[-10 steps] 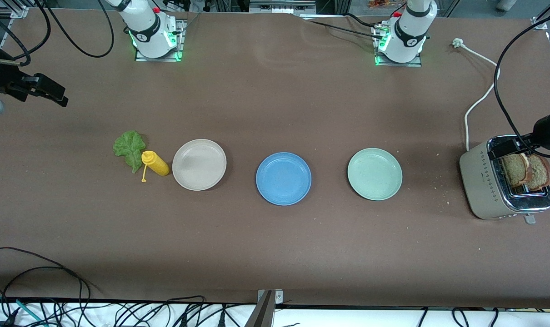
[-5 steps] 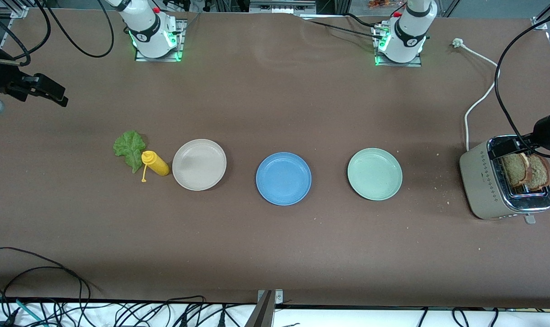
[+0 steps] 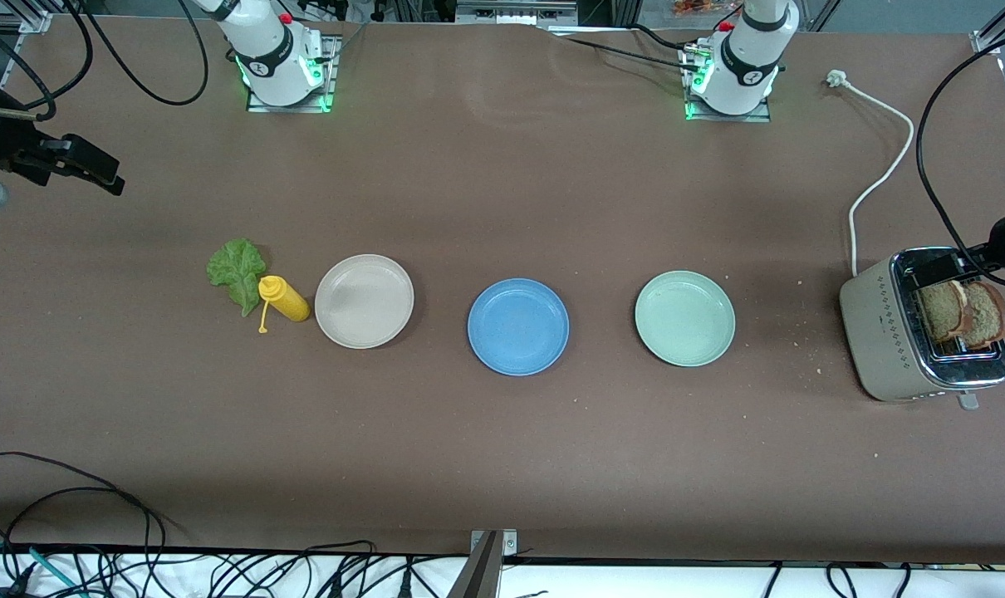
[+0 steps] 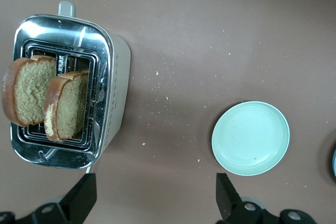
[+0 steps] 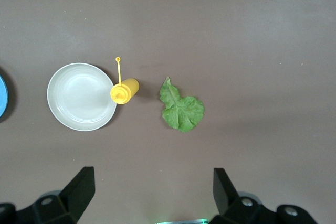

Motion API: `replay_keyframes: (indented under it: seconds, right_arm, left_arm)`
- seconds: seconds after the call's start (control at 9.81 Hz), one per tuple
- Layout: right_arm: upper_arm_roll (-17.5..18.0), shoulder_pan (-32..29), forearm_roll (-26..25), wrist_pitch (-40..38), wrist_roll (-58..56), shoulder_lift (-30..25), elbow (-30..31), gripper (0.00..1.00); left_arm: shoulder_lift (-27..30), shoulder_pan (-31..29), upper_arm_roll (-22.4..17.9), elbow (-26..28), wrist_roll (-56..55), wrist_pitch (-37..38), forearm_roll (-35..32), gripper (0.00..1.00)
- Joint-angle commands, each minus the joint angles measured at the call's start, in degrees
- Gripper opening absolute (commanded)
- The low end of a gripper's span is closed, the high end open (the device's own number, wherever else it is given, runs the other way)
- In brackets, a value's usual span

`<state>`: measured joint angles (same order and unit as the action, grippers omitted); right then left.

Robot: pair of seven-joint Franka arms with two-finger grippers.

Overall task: Make sandwich in blue plate with both arms
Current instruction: 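Reach the left gripper down into the toaster toward a bread slice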

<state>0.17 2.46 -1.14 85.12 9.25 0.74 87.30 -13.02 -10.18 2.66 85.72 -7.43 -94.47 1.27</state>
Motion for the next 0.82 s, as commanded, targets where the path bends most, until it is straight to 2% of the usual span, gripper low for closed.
replay_keyframes:
  seconds: [0.0,0.31,0.51,0.71]
  right_arm:
    - [0.09,0.0,-0.35,-0.92,0.42,-0.48,-0.46,1.0]
    - [0.0,0.0,-0.35,-0.92,0.42,-0.48,-0.46,1.0]
    - [0.0,0.0,-0.35,-0.92,0.42,-0.48,-0.38,1.0]
    - [0.0,0.0,-0.35,-0.92,0.42,-0.48,-0.46,1.0]
  left_arm:
    - [0.63,-0.02,-0.03,0.76,1.55,-0.28,1.11,1.0]
    - [0.63,-0.02,0.24,0.67,1.54,-0.1,1.11,1.0]
    - [0.37,-2.73,-0.12,0.24,3.21,-0.36,1.11,1.0]
    - [-2.96,-5.46,-0.2,-0.99,4.0,-1.07,0.67,1.0]
